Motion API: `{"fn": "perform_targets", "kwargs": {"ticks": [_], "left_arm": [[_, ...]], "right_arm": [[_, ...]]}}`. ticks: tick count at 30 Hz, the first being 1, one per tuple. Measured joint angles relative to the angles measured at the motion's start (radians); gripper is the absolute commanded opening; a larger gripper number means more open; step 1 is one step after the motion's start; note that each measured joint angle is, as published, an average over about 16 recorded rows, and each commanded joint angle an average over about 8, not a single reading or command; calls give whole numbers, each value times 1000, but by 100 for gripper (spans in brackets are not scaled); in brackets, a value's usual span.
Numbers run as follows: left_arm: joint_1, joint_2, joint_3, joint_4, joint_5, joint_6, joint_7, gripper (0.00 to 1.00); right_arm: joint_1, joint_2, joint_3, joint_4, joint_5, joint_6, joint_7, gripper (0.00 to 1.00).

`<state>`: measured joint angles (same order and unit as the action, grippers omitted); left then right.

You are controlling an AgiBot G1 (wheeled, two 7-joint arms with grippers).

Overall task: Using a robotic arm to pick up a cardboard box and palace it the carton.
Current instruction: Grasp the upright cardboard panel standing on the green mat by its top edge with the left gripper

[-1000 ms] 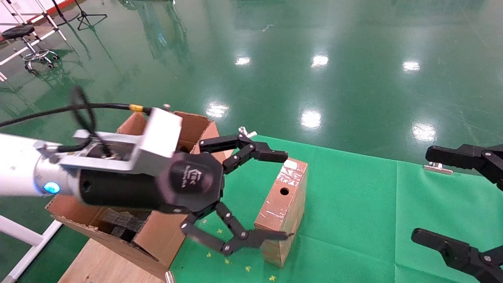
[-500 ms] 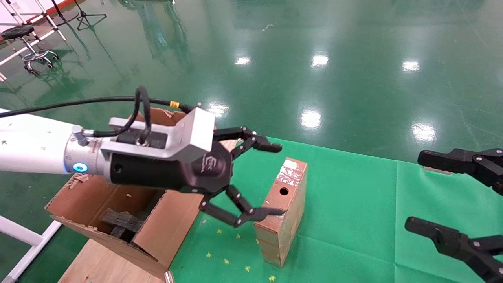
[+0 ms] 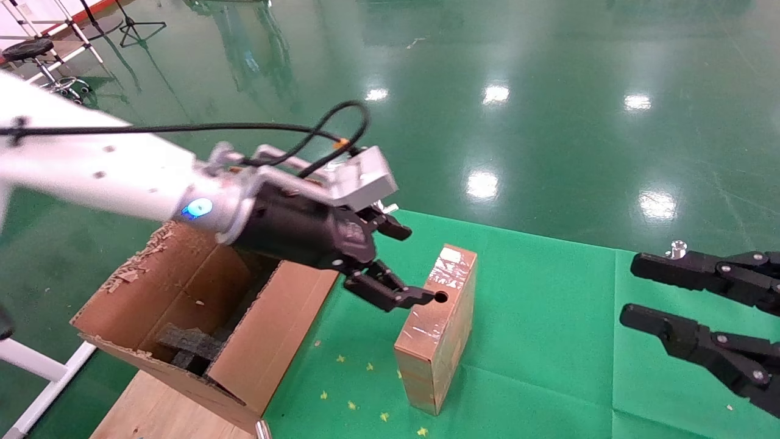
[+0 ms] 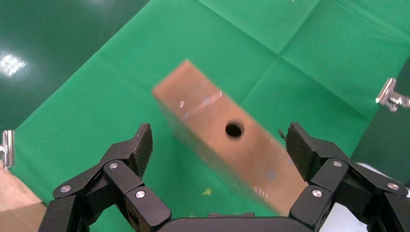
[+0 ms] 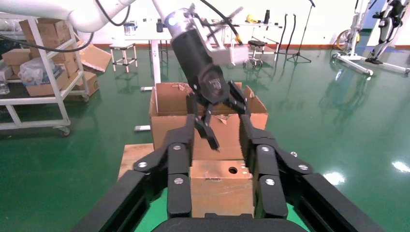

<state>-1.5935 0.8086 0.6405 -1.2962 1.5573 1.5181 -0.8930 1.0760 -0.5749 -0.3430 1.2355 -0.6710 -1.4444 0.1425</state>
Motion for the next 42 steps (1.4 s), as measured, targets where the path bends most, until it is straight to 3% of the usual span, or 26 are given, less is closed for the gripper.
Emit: {"fn": "perform_targets", "kwargs": {"ticks": [11,26,27,32,33,35,40,42], "left_arm": [[-98,151,119,20,172,25,-288,100],[-76,236,217,-26,293,12,-428,100],[-75,239,221,-27,296,13,-431,100],[-74,247,238,-31,307,19,-439,99],[-74,248,240,-31,308,20,-440,93],[-74,249,243,-32,308,21,-440,70],[-75,250,247,-33,310,22,-439,9],[-75,249,246,-33,310,22,-439,0]], "right_arm": [[0,0,0,0,0,0,0,0],[0,0,0,0,0,0,0,2],[0,0,0,0,0,0,0,7],[0,0,0,0,0,0,0,70],[0,0,0,0,0,0,0,82],[0,0,0,0,0,0,0,100],[0,0,0,0,1,0,0,100],[0,0,0,0,1,0,0,100]]}}
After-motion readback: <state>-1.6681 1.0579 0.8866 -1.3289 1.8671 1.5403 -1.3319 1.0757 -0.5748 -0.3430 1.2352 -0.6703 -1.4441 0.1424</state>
